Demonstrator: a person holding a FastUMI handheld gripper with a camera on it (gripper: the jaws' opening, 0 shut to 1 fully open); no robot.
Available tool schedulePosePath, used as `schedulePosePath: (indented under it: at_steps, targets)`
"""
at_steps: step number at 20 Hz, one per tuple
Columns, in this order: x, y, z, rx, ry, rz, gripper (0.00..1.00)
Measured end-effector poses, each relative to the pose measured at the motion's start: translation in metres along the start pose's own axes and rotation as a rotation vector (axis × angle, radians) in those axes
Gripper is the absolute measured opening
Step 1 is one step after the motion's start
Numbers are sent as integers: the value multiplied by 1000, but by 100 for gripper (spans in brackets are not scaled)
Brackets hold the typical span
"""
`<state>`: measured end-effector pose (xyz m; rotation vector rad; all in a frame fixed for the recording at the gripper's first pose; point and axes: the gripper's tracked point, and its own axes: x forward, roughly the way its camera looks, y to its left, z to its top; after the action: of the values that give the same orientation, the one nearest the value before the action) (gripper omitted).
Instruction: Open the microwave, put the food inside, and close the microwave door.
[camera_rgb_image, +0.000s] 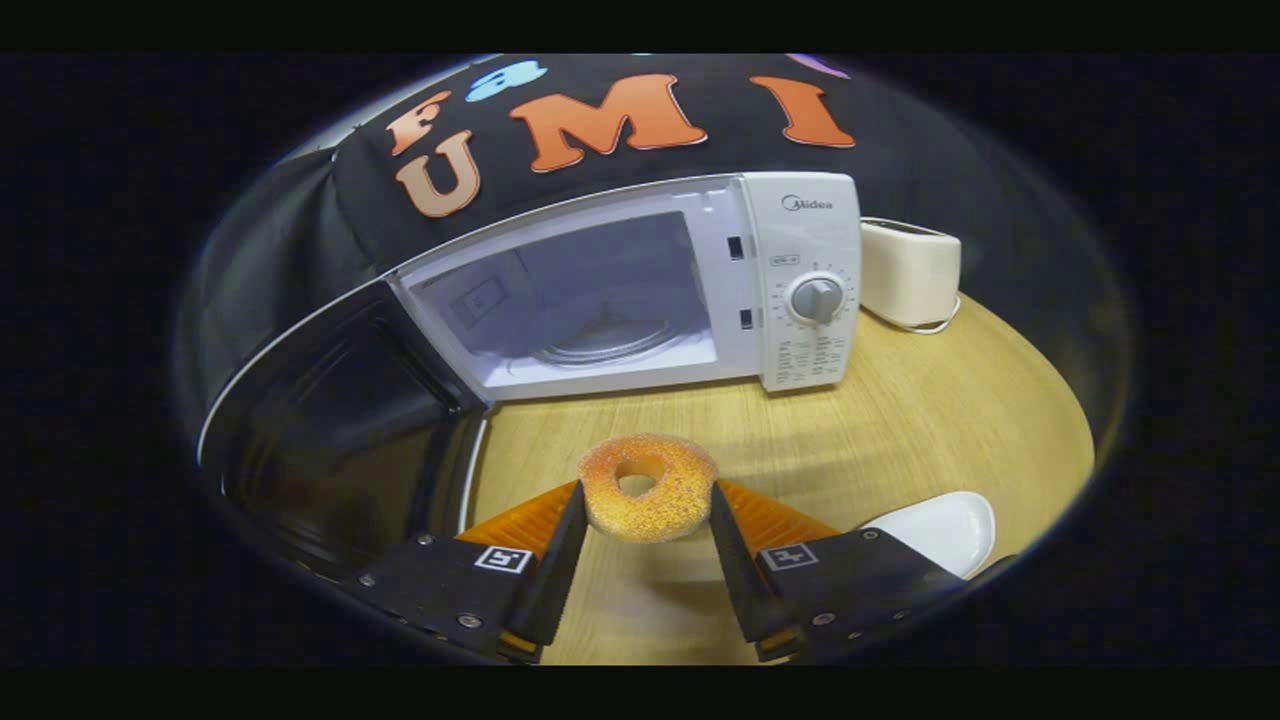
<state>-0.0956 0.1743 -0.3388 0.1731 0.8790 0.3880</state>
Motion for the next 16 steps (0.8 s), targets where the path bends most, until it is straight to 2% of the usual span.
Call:
schedulePosePath:
  at_steps: [11,16]
  targets:
    - [65,67,32,422,36,34,68]
    - [90,79,60,531,-18,-2,68]
